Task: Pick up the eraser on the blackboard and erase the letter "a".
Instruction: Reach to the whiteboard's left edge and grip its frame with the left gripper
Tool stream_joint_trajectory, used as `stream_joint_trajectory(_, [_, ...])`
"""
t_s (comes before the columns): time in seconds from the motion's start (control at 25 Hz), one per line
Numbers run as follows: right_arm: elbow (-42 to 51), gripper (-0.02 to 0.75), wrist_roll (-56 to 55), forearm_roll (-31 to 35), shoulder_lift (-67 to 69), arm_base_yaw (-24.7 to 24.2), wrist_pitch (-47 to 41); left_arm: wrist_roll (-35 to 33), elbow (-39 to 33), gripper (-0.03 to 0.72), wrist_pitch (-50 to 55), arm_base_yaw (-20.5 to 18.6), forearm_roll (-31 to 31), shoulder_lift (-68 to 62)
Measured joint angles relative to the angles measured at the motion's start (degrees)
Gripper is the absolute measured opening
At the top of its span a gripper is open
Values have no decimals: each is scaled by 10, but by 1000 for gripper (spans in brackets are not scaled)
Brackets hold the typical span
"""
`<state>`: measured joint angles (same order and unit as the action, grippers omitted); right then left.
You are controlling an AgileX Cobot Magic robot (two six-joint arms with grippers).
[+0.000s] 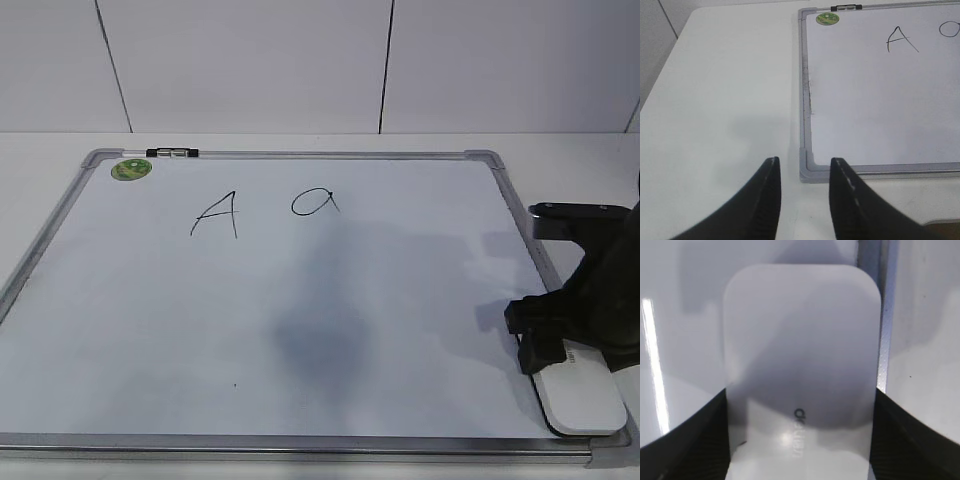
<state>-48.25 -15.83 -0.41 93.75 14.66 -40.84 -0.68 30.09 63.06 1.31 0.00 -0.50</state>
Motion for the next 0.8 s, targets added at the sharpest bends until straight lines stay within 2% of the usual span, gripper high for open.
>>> stream_joint_trajectory(0.8, [0, 550, -4, -3, 0, 0, -1, 0, 0, 236, 0, 0, 0, 0])
